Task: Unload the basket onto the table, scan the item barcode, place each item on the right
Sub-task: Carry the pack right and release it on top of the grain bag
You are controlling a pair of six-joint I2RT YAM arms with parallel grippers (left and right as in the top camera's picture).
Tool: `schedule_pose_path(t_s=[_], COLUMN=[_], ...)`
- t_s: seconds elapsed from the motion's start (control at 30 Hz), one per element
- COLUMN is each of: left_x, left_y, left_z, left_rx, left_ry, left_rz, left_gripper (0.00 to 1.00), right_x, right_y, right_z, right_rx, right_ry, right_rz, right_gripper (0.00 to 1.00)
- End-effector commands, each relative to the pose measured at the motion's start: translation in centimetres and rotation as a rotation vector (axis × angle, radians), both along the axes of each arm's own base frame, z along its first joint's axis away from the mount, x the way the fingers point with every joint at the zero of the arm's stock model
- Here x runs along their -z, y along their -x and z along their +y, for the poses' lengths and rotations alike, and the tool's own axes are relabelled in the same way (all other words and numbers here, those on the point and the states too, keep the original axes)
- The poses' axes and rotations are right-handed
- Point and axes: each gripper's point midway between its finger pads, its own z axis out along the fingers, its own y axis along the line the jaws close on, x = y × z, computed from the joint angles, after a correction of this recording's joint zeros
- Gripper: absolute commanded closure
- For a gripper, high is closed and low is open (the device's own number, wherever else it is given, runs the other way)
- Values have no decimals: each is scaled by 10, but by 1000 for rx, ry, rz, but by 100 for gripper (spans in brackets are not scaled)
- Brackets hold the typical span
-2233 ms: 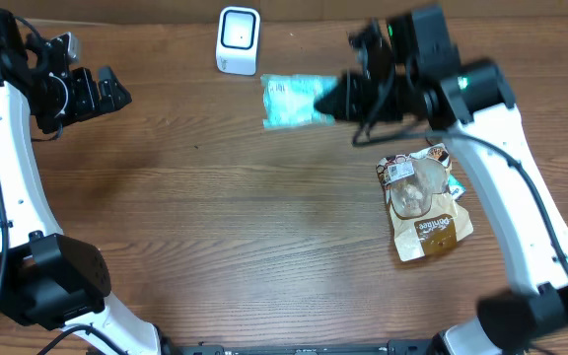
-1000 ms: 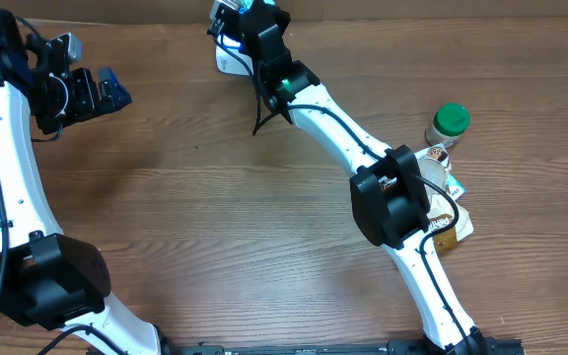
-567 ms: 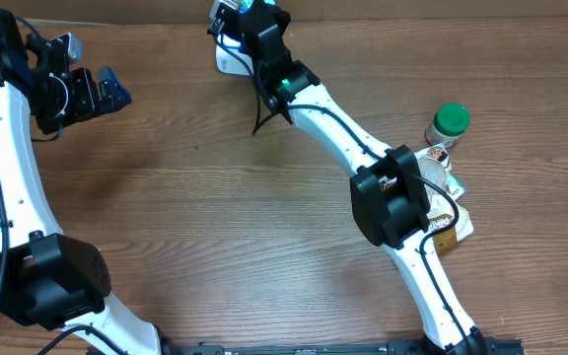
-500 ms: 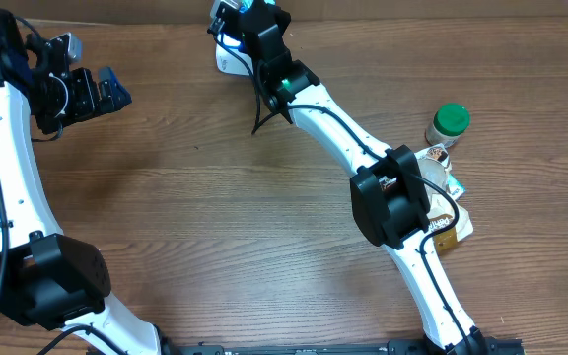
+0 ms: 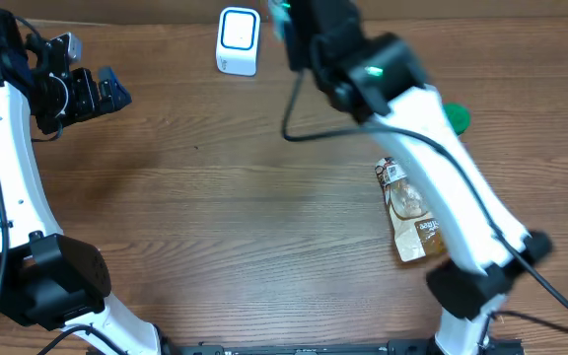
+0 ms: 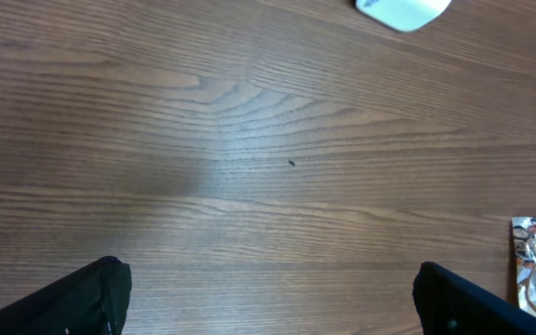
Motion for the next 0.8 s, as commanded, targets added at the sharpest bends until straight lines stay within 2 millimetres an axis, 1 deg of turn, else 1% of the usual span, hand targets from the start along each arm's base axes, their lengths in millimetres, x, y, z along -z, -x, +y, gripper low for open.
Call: schedule_pose_path(t_s=[0.0, 0.03, 0.1, 0.13, 0.17, 0.2, 0.23, 0.3, 0.33, 0.37, 0.4, 0.5, 0.53, 0.57, 0.63, 0.7, 0.73, 0.77], left_x=[-6, -6, -6, -6, -6, -6, -6, -6, -6, -6, -6, -6, -6, -6, -6, -6, -6, -6], left_y=[-1, -1, -1, -1, -1, -1, -1, -1, -1, -1, -1, -1, -1, -1, -1, -1, -1, -1], left_z=[-3, -3, -3, -3, -3, -3, -3, -3, -3, -3, -3, -3, -3, -3, -3, -3, -3, -3], left_rx=[24, 24, 24, 24, 24, 24, 24, 24, 24, 24, 24, 24, 24, 24, 24, 24, 24, 24], left_ry=[-12, -12, -12, -12, -12, -12, -12, -12, -12, -12, -12, -12, -12, -12, -12, -12, -12, -12], left_rz=[-21, -20, -21, -20, -20, -21, -21, -21, -20, -20, -21, -20, -20, -21, -21, -20, -21, -21], left_gripper=[0, 1, 0, 0, 0, 0, 1, 0, 0, 0, 0, 0, 0, 0, 0, 0, 0, 0], right_x=[17, 29, 50, 64, 71, 84, 92, 116, 123, 133, 152, 186, 193, 206, 217, 224, 225, 225], right_y=[31, 41, 56, 66, 70, 71, 73, 78, 79, 81, 84, 86, 86, 87, 87, 86, 86, 85], right_z=[-30, -39, -55, -67, -74, -75, -75, -82, -84, -89, -97, -110, -114, -120, -130, -148, -154, -160], right_rx=[190, 217, 304, 370, 403, 389, 386, 430, 440, 458, 496, 536, 547, 566, 590, 635, 650, 665], right_ry=[-189, -182, -175, -155, -138, -121, -126, -109, -98, -85, -68, -41, -38, -34, -33, -22, -19, -19], right_rz=[179, 250, 366, 438, 476, 529, 565, 639, 656, 682, 721, 767, 776, 792, 804, 803, 802, 800], right_gripper=[96, 96, 96, 96, 96, 96, 96, 96, 96, 96, 96, 96, 96, 96, 93, 92, 89, 83])
